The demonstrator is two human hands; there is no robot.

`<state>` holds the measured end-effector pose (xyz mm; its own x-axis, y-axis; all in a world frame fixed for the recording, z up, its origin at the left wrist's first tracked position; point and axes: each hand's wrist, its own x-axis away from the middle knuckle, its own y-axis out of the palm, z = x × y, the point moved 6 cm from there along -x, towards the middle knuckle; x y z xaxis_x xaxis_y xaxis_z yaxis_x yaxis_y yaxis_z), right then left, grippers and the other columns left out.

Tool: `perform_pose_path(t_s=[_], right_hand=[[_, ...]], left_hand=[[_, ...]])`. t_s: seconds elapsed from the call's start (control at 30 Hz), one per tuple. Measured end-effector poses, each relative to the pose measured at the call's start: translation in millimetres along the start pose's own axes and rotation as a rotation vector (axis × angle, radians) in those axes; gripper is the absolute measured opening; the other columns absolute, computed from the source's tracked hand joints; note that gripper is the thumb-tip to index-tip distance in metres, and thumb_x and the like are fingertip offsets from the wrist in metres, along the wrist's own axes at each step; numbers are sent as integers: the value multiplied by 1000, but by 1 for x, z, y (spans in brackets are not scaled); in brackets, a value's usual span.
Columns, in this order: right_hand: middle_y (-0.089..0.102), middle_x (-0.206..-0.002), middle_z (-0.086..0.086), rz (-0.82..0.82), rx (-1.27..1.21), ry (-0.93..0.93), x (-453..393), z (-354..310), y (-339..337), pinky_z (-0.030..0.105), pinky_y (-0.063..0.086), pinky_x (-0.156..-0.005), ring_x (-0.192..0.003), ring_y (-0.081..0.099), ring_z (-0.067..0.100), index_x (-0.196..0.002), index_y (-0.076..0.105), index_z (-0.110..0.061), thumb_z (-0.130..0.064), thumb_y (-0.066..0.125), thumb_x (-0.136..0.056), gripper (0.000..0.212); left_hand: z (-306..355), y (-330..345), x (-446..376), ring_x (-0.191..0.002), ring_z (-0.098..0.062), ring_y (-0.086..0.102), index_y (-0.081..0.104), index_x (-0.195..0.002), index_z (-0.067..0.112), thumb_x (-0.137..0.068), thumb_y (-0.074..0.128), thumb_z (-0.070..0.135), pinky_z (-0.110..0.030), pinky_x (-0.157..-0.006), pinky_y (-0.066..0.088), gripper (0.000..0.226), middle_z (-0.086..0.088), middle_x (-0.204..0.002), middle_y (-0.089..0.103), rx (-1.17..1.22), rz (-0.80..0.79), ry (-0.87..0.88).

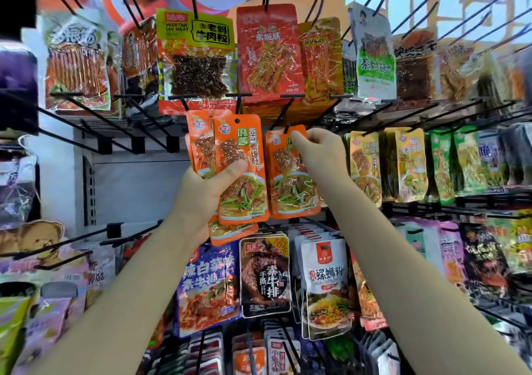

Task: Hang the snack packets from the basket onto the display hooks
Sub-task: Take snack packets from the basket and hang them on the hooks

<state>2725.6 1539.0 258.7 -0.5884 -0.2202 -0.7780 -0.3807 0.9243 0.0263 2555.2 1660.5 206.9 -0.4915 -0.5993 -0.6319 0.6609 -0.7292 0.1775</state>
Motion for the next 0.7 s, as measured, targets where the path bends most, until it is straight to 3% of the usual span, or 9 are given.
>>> perform_pose_path(t_s=[0.07,0.17,0.3,0.37,0.43,0.5,0.53,0.6,0.7], right_hand=[[45,-72,-6,104,66,-51,3,-2,-9,15,34,-49,-56,40,3,-91,52,-13,-25,69,-92,21],[46,-71,-6,204,81,-176,11,-13,-19,14,36,-52,-55,42,1,-91,54,-10,-26,67,-96,21],[49,-59,1,-94,-86,-115,22,-17,3,23,37,-50,-50,44,9,-79,61,0,-42,57,-100,47],[53,-60,4,-186,-80,-111,27,-17,13,25,40,-48,-49,49,11,-78,62,-3,-42,62,-98,43],[64,-70,10,-173,-87,-100,24,-14,14,36,48,-54,-60,60,21,-81,67,-12,-35,67,-96,28],[71,-86,16,-125,-127,-46,17,-6,9,50,56,-73,-83,68,36,-81,66,-21,-33,66,-97,20],[72,-88,14,-105,-142,-20,14,-4,6,51,56,-80,-88,69,36,-81,65,-23,-32,65,-98,19],[71,-86,5,-87,-174,19,8,1,2,47,57,-81,-86,70,29,-83,65,-22,-30,63,-99,17],[68,-77,-5,-73,-227,68,3,5,3,26,55,-63,-72,67,11,-87,67,-17,-30,63,-99,18]], left_hand=[[-1,1,1,-88,-29,76,72,-105,16,-85,76,16,-46,-76,62,20,-7,-97,79,-1,2,5],[-3,6,2,-90,-31,76,72,-109,12,-80,78,16,-46,-76,62,30,-9,-100,78,19,-15,4],[-6,16,0,-96,-34,75,73,-110,12,-75,83,18,-55,-89,58,37,-12,-105,77,2,-42,0],[-8,23,2,-96,-34,74,73,-111,10,-72,83,20,-56,-90,58,41,-13,-105,77,-7,-56,-14],[-8,26,3,-94,-29,74,70,-114,10,-78,80,28,-46,-85,60,41,-7,-101,78,-46,-50,-9],[-5,20,5,-84,-16,69,64,-115,12,-93,67,39,-30,-70,55,35,1,-95,73,-102,16,-23],[-6,16,4,-78,-15,68,62,-117,7,-99,59,38,-29,-65,54,36,-2,-93,72,-76,26,-44],[-7,12,1,-73,-29,71,62,-119,-7,-103,48,27,-38,-66,60,40,-19,-93,75,-6,-8,-47],[-6,9,1,-82,-35,75,62,-118,-2,-106,47,20,-45,-72,63,30,-17,-99,77,-42,-7,0]])
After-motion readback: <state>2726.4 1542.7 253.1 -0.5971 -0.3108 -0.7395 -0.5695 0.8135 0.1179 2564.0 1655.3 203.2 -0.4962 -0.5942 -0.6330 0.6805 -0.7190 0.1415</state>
